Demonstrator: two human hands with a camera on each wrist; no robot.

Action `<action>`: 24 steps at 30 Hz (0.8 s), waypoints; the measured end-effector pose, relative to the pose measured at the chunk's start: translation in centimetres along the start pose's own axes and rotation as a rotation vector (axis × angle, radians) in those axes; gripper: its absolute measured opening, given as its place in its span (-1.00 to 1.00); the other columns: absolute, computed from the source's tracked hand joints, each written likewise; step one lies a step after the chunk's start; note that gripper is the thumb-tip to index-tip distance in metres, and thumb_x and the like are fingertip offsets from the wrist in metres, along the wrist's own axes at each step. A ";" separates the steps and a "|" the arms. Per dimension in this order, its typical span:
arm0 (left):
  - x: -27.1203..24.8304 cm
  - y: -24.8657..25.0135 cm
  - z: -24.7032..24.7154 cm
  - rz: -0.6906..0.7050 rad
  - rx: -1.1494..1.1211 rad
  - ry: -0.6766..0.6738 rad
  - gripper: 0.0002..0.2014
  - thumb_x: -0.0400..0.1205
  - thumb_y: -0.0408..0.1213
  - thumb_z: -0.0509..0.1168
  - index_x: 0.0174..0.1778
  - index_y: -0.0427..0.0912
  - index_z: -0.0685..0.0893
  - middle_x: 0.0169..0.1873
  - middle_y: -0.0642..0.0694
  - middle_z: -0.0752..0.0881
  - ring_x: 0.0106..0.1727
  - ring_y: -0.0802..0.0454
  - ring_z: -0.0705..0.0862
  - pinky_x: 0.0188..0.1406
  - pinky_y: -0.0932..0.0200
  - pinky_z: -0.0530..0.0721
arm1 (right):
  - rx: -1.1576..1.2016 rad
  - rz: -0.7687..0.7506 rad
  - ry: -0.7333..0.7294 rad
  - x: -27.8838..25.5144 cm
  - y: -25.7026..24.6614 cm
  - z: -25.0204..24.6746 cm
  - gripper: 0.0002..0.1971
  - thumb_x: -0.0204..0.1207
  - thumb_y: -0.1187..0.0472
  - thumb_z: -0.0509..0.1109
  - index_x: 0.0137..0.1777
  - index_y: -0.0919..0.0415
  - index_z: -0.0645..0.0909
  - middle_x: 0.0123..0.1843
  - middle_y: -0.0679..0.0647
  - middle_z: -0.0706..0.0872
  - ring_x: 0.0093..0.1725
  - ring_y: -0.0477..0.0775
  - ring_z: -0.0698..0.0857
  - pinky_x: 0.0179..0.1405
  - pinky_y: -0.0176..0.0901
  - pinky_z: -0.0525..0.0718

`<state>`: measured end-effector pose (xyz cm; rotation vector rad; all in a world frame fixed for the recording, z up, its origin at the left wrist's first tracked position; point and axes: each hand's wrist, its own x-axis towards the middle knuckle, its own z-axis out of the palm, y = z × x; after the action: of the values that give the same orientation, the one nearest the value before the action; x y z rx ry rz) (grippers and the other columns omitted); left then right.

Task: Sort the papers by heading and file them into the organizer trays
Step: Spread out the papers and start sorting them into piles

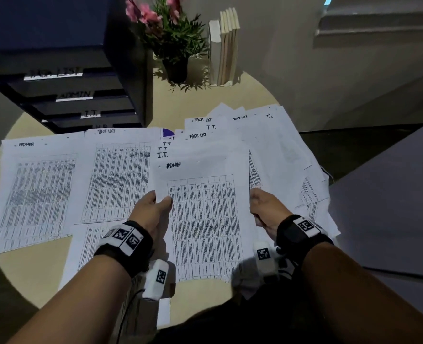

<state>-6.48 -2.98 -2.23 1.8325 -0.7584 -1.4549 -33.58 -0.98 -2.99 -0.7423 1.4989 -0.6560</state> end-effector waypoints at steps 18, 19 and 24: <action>0.3 -0.7 0.5 0.064 0.204 0.092 -0.80 0.51 -0.08 0.48 -0.12 -0.02 0.60 -0.10 -0.13 0.75 -0.04 -0.16 0.74 0.14 -0.02 0.70 | -0.422 -0.137 0.390 1.2 -0.1 -0.7 -0.82 0.63 0.28 0.32 -0.22 0.28 0.55 -0.26 0.13 0.58 -0.12 0.24 0.57 -0.18 -0.14 0.53; 0.2 -0.7 0.5 0.061 0.195 0.091 -0.82 0.53 -0.09 0.46 -0.06 -0.01 0.61 0.00 -0.12 0.76 0.06 -0.15 0.74 0.22 -0.06 0.68 | -0.373 -0.138 0.397 1.2 0.0 -0.7 -0.88 0.64 0.28 0.32 -0.06 0.32 0.63 -0.12 0.20 0.68 -0.02 0.31 0.65 -0.02 -0.07 0.61; -0.2 -0.8 0.4 0.175 0.329 0.088 -0.87 0.59 -0.35 0.41 -0.02 -0.12 0.60 -0.11 0.01 0.72 -0.08 0.01 0.69 0.01 0.17 0.60 | -0.219 -0.119 0.368 1.9 0.7 -0.9 -0.85 0.60 0.38 0.32 0.03 0.13 0.64 0.06 0.11 0.74 0.08 0.20 0.69 0.14 -0.05 0.60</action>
<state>-6.93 -2.36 -2.84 1.9975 -1.1372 -1.1827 -34.59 -1.99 -4.66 -0.9182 1.8960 -0.7545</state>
